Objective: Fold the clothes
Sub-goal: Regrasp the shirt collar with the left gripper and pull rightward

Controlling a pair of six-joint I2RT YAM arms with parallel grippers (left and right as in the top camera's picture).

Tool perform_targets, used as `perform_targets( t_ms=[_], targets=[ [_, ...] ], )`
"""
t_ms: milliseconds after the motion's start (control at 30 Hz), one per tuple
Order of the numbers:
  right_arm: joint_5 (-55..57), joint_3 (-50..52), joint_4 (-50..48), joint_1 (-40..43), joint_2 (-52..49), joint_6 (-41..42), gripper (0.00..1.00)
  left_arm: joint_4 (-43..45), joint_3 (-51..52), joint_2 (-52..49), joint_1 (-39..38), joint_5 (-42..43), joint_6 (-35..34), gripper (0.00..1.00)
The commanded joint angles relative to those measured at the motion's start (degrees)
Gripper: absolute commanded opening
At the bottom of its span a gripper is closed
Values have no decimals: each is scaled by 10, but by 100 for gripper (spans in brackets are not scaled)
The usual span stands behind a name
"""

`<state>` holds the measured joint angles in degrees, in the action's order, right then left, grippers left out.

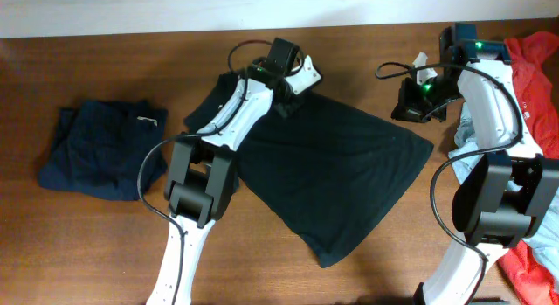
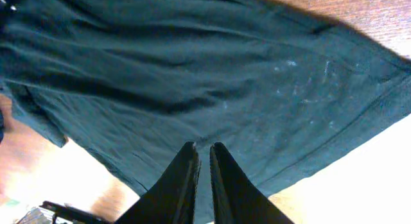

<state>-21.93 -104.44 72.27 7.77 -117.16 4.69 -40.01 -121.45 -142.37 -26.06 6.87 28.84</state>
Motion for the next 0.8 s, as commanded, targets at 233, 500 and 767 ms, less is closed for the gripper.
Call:
perform_targets(
  t_ms=[233, 500, 767],
  targets=[
    [12, -9, 12, -3, 8, -4, 13, 85, -70, -8, 16, -40, -11, 7],
    [12, -9, 34, -3, 8, -4, 12, 196, -70, -16, 52, -53, -11, 58],
    [17, -9, 51, -3, 8, -13, 12, 93, -90, 6, 88, -108, -89, 99]
  ],
)
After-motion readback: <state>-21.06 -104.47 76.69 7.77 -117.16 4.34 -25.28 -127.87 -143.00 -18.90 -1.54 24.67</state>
